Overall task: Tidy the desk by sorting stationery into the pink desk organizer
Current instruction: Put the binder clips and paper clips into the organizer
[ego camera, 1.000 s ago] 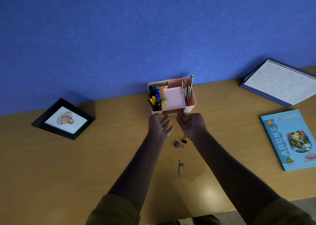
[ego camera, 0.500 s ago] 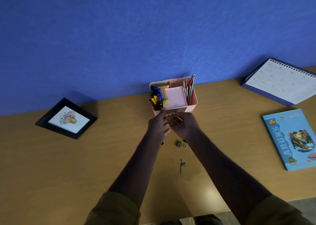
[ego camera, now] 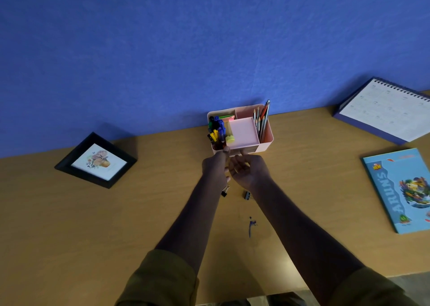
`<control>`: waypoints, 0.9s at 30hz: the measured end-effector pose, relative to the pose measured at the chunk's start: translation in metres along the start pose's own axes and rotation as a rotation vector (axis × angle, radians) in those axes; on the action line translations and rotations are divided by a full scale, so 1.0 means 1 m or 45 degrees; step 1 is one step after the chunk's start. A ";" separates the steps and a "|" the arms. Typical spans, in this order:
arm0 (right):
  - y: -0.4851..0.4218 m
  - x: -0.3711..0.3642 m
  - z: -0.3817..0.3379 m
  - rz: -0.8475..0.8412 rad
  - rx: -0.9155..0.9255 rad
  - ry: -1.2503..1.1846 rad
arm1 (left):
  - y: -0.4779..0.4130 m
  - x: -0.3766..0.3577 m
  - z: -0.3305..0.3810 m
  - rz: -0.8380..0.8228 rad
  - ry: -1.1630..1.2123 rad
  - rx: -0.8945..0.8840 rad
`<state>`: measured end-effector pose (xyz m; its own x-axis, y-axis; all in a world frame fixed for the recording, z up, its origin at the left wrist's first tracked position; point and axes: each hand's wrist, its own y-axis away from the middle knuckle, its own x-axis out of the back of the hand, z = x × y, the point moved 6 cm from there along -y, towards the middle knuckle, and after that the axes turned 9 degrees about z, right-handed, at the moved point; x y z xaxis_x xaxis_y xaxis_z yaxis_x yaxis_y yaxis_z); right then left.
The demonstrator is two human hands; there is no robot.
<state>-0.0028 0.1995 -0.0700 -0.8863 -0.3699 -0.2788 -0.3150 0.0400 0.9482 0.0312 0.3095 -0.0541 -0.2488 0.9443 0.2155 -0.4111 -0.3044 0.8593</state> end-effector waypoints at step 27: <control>0.016 -0.001 0.002 0.027 -0.117 -0.007 | 0.001 0.006 0.001 -0.001 0.022 -0.006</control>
<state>-0.0073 0.2020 -0.0550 -0.8943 -0.3647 -0.2591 -0.2638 -0.0377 0.9638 0.0300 0.3151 -0.0521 -0.2636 0.9422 0.2069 -0.4155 -0.3044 0.8571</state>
